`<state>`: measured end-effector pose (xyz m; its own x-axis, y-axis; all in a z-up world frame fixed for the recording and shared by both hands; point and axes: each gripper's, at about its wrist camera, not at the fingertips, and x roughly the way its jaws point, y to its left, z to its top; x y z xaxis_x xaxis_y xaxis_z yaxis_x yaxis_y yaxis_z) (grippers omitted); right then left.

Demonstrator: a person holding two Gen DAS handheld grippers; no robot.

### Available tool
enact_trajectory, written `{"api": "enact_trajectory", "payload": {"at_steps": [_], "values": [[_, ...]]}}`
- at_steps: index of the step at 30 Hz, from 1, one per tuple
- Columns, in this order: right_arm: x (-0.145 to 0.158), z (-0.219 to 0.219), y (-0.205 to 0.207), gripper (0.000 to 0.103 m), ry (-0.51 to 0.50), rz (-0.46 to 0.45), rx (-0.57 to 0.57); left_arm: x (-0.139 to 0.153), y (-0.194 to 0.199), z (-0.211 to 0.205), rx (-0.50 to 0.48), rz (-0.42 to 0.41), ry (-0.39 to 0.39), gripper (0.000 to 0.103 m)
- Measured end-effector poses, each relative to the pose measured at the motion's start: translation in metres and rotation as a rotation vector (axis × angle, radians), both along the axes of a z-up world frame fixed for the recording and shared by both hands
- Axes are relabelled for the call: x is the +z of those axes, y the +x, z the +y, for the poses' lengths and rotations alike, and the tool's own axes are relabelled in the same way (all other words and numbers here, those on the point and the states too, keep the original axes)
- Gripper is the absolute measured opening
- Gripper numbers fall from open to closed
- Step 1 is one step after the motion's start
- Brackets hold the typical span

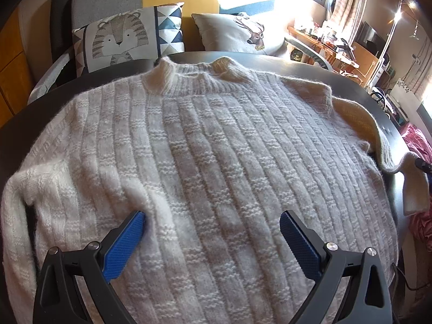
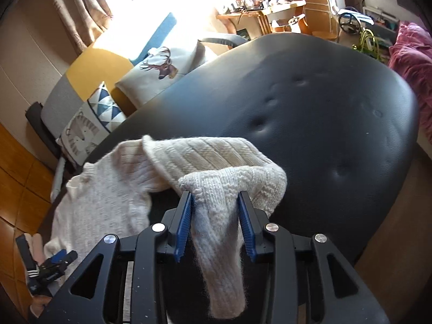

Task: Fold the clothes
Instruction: 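Fold the held sleeve across the sweater body with the right gripper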

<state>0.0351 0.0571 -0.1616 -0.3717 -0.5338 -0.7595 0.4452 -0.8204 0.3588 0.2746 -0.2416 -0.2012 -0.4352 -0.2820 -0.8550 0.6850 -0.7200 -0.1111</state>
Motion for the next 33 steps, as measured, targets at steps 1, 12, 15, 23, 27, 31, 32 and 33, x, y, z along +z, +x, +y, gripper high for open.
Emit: {"api": "enact_trajectory", "payload": {"at_steps": [1, 12, 15, 23, 27, 31, 32, 33], "values": [[-0.001, 0.005, -0.004, 0.037, 0.01, 0.01, -0.012, 0.001, -0.009, 0.004, -0.021, 0.002, 0.002, 0.102], [0.022, 0.038, -0.075, 0.037, 0.084, 0.151, -0.153, 0.004, -0.125, 0.044, -0.234, -0.01, -0.041, 0.102], [0.028, 0.044, -0.093, 0.037, 0.083, 0.171, -0.188, 0.001, -0.142, 0.048, -0.245, -0.013, -0.042, 0.102], [0.03, 0.023, 0.005, 0.053, -0.083, 0.121, 0.167, -0.011, -0.177, 0.043, -0.245, -0.039, -0.041, 0.102], [-0.004, 0.009, 0.029, 0.056, 0.038, 0.072, 0.293, -0.012, -0.193, 0.035, -0.24, -0.045, -0.054, 0.102], [-0.032, -0.001, 0.002, 0.056, 0.145, 0.038, 0.254, -0.012, -0.207, 0.025, -0.232, -0.047, -0.074, 0.102], [-0.029, -0.004, -0.008, 0.056, 0.147, 0.05, 0.241, -0.012, -0.209, 0.022, -0.23, -0.05, -0.08, 0.102], [-0.024, -0.007, -0.019, 0.056, 0.145, 0.068, 0.228, -0.013, -0.212, 0.019, -0.228, -0.055, -0.085, 0.102]]}}
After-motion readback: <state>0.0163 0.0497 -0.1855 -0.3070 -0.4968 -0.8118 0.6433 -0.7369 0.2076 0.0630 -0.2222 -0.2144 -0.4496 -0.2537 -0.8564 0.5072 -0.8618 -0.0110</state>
